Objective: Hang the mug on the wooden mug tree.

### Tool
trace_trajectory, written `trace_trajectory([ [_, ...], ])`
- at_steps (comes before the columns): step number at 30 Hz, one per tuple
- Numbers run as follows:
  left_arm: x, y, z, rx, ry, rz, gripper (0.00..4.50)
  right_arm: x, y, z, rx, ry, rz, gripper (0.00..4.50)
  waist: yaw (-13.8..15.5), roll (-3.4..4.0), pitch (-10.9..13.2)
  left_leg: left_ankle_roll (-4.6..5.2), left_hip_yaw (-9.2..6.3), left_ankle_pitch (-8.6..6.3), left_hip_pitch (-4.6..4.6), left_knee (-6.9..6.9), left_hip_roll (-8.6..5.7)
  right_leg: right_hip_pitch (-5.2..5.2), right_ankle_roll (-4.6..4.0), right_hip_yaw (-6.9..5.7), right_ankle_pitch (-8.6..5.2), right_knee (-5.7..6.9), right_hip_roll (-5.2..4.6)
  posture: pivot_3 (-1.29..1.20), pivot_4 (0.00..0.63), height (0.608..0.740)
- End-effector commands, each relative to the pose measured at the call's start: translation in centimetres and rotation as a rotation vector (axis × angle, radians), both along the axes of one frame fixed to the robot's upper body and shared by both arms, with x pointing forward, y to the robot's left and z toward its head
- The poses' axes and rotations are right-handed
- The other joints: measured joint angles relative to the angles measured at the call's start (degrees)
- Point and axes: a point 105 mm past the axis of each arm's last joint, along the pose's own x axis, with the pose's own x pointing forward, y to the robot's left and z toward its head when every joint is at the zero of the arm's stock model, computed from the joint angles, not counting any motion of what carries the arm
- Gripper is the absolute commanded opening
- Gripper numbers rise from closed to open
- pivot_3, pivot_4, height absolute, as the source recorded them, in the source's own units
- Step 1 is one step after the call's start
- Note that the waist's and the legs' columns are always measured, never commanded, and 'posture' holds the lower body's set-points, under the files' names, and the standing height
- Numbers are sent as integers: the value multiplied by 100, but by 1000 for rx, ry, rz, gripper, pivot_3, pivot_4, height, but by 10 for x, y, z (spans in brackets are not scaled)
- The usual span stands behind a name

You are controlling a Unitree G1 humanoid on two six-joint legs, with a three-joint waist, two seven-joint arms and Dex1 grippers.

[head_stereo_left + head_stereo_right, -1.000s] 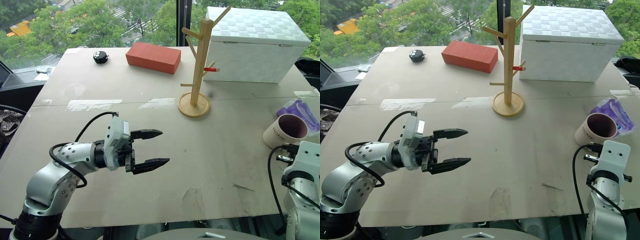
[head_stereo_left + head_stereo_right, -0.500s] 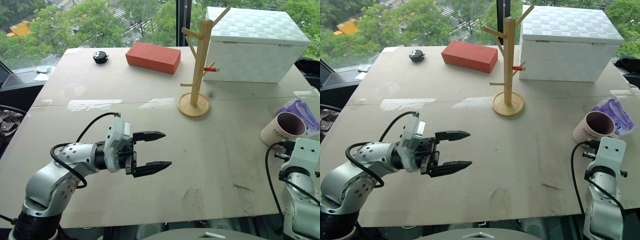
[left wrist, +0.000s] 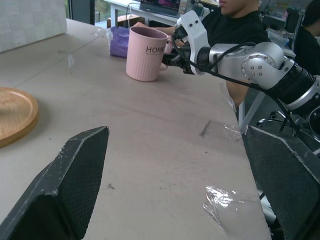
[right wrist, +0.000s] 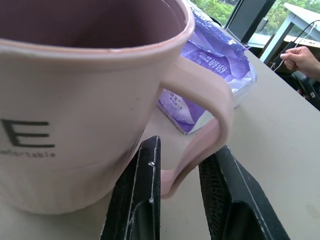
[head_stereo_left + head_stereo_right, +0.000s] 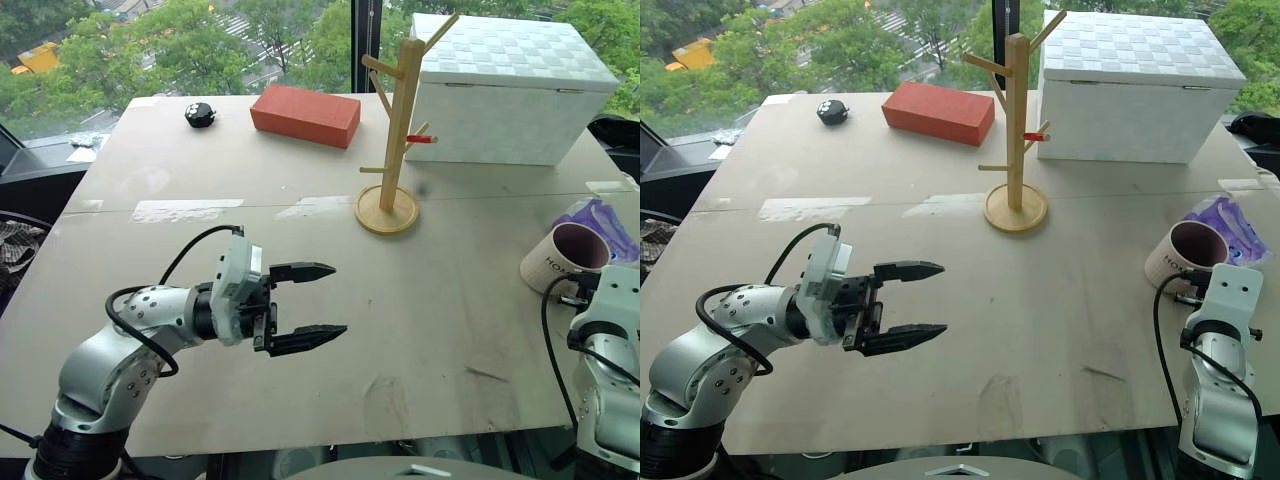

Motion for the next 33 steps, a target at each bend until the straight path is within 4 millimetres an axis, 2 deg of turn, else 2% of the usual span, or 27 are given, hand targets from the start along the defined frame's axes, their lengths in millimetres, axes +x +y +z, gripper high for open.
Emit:
trace_trajectory([
  [1,-1,-4,7,-19,-62,-1,4500,2,-6,10,-22,-41,8,60,-1,-9,-7,1,1,-1,6,0,0,3,0,4,0,0,2,0,150,740],
  [6,1,-6,4,-45,-71,13,4500,6,-9,15,-33,-52,30,60,12,-12,-8,1,3,-1,5,0,0,5,-10,13,6,0,6,0,150,740],
  [12,8,-4,5,-150,-93,79,4500,13,-3,29,-44,-86,150,60,11,-12,-8,4,5,-1,7,2,-2,6,-8,26,6,1,9,0,150,740],
  [16,19,9,8,-259,-145,225,4500,25,24,55,-3,-154,430,60,-19,-11,-7,5,7,-2,8,2,-2,5,-17,31,13,3,12,0,150,740],
  [21,15,37,11,-347,-152,297,4500,26,60,91,28,-160,850,60,-31,-11,-5,7,5,-3,9,1,-1,5,-19,29,13,4,16,0,150,740],
  [23,14,45,14,-364,-138,308,4500,29,67,99,9,-139,928,60,-24,-15,-4,7,4,-3,9,1,1,5,-20,28,13,3,16,0,150,740],
  [26,6,59,14,-345,-131,354,4500,45,87,120,-130,-61,1090,60,-55,-14,1,8,3,-3,8,9,2,6,-16,26,10,4,15,0,150,740],
  [33,2,70,20,-335,-165,434,4500,75,129,162,-290,30,1229,60,-86,-23,4,8,-1,-3,5,7,1,4,-22,30,14,5,17,0,150,740],
])
